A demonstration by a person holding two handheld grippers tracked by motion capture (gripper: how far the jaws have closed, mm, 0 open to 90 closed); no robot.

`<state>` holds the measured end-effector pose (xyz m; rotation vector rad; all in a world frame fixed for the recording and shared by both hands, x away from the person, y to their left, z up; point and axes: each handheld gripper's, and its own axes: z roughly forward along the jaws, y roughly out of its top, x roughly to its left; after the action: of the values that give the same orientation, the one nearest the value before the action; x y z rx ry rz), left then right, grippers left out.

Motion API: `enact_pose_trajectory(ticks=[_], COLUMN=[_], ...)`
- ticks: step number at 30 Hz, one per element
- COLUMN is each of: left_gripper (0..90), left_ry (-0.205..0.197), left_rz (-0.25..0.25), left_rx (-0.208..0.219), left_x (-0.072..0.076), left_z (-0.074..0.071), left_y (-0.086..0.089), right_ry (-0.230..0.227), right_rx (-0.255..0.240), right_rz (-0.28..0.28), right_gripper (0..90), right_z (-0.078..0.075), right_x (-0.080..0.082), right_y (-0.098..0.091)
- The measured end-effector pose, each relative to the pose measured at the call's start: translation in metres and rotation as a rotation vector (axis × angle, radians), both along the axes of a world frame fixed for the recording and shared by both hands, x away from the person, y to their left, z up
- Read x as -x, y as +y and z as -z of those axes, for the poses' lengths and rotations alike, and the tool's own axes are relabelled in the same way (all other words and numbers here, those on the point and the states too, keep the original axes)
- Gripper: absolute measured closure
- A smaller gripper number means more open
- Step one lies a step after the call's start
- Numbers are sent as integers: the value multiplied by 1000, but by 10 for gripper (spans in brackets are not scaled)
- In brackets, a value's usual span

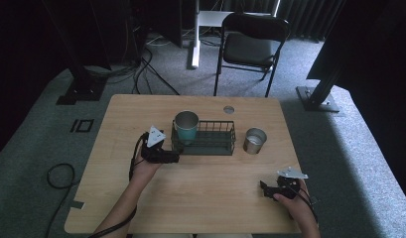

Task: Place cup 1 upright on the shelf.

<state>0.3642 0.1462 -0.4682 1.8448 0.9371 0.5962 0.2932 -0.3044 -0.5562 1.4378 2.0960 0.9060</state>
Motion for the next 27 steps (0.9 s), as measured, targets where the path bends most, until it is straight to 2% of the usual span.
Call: enact_pose_trajectory(ticks=[16,17,27], left_gripper=[16,16,16], left_ry=[53,56,80], left_rz=[1,-1,-18], left_rx=[-7,-19,-34], left_x=[17,20,30], left_z=[19,22,34], left_y=[28,30,47], right_ry=[0,0,0], right_rx=[0,0,0], right_rz=[0,0,0], right_gripper=[111,111,111], right_z=[0,0,0], right_x=[0,0,0], right_y=[0,0,0])
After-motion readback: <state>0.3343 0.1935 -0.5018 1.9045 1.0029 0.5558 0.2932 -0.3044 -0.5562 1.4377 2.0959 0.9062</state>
